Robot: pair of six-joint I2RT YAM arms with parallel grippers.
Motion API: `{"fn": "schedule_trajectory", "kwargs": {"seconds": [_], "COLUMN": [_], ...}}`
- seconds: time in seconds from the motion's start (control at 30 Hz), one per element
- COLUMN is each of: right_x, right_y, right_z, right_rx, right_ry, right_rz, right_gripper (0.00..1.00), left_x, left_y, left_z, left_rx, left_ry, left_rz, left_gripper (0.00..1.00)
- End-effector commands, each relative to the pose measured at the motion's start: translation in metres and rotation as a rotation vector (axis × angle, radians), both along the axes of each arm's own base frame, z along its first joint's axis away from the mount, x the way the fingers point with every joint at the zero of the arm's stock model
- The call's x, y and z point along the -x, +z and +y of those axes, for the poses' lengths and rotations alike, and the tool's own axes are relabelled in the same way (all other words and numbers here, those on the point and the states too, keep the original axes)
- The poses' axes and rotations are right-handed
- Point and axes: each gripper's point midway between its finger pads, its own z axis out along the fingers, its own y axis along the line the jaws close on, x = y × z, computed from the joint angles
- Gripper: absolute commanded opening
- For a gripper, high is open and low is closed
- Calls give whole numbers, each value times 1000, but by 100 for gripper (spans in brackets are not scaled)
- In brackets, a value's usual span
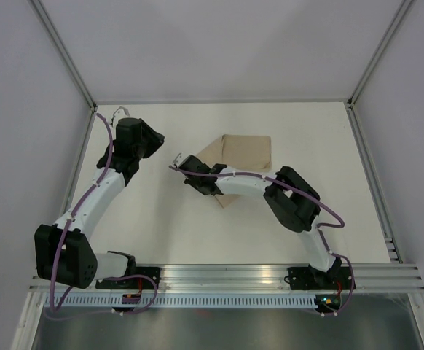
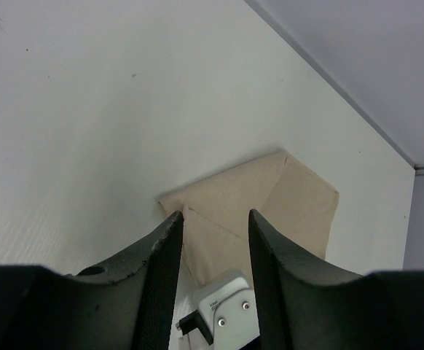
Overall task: Fold the napkin, place the utensils inside, and roll it up
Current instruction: Roll the napkin at the center of the board.
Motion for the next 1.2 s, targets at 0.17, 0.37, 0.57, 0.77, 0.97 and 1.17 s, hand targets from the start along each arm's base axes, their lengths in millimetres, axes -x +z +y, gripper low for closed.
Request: {"fn": "schedule_trajectory", "kwargs": {"seconds": [0.17, 0.37, 0.57, 0.77, 0.97, 1.17], "right_x": [40, 39, 39, 39, 33, 24], "right_y": [-27, -22, -17, -18, -20, -8], "right_z": [-9, -13, -14, -17, -25, -28], "right_rx": [-172, -299, -419, -497, -524, -503], "right_ry": [24, 5, -11, -21, -43, -34], "right_rz": [380, 516, 640, 730, 757, 677], "right_gripper": [5, 4, 2, 1, 1, 11], "left_x": [4, 11, 17, 24, 31, 33], "left_y": [-17, -53, -85, -118, -146, -141], "left_z": [-4, -15, -45, -84, -117, -118], "left_rx": [11, 34, 42, 46, 74, 87], "left_ry": [-35, -84, -186, -280, -334, -326], "left_rz": [-2, 35, 19, 38, 76, 60], "left_gripper": [45, 45, 48, 54, 56, 59]}}
